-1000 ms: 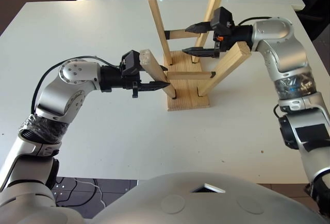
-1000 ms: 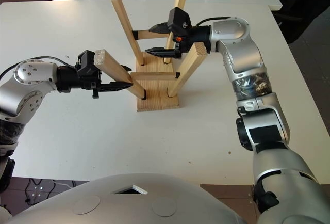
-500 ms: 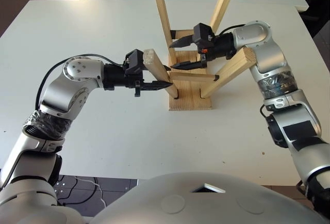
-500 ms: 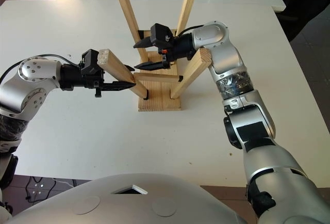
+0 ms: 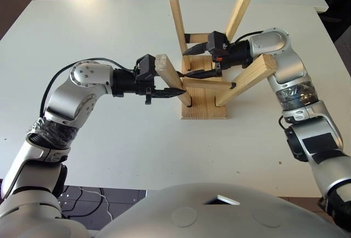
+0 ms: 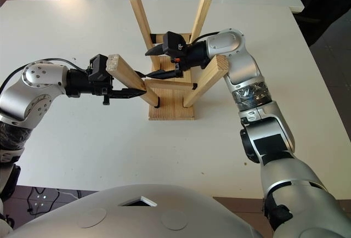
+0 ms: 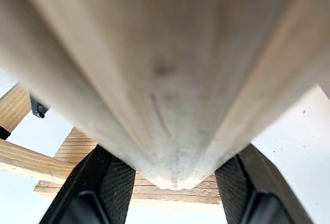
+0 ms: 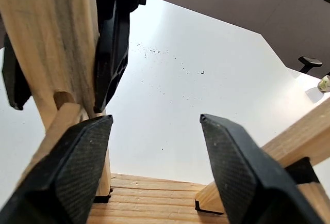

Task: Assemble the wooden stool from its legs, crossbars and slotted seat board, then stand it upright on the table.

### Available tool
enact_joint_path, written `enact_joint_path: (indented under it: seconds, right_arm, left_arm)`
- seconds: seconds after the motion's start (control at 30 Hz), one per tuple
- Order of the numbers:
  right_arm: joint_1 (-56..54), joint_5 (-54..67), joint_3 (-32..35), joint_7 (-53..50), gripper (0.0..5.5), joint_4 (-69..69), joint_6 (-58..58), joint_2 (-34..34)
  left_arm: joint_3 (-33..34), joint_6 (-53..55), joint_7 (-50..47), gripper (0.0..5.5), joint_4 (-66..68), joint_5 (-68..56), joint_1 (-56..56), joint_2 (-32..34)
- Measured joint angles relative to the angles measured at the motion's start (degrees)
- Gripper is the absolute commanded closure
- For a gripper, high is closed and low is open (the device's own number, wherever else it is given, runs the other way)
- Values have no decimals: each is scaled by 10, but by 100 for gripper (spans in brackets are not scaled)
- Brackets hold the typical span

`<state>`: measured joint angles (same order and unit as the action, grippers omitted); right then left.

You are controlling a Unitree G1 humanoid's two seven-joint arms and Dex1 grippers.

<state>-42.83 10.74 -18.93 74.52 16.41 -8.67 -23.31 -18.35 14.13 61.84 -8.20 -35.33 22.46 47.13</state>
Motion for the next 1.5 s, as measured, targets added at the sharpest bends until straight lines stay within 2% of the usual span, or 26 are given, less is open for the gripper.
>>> enact_joint_path:
  seconds: [0.37,0.6,0.77,0.93,1.13,1.27,1.4,1.5]
  right_arm:
    - [11,5,-23,28,237,-89,-73,-50]
    - [11,4,-14,26,237,-76,-61,-42]
    - [11,13,23,-4,237,-65,-52,-24]
    - [-31,51,162,-172,237,-80,-44,3]
    - [-41,62,251,-337,237,-174,-39,25]
    - [-24,73,247,-431,237,-326,-90,63]
    - [37,72,201,-511,291,-468,-147,113]
    - [127,70,167,-571,337,-551,-185,145]
  left_arm:
    - [-28,0,4,347,-5,12,16,-11]
    - [-28,-1,4,347,-4,14,17,-12]
    - [-29,-1,-20,347,0,21,18,-18]
    - [-31,-1,-35,347,-6,26,12,-21]
    - [-31,3,-43,347,-10,28,14,-21]
    - [-32,3,-43,347,-9,29,17,-21]
    - [-33,3,-45,347,-10,29,17,-21]
    - [-33,3,-48,347,-12,29,16,-21]
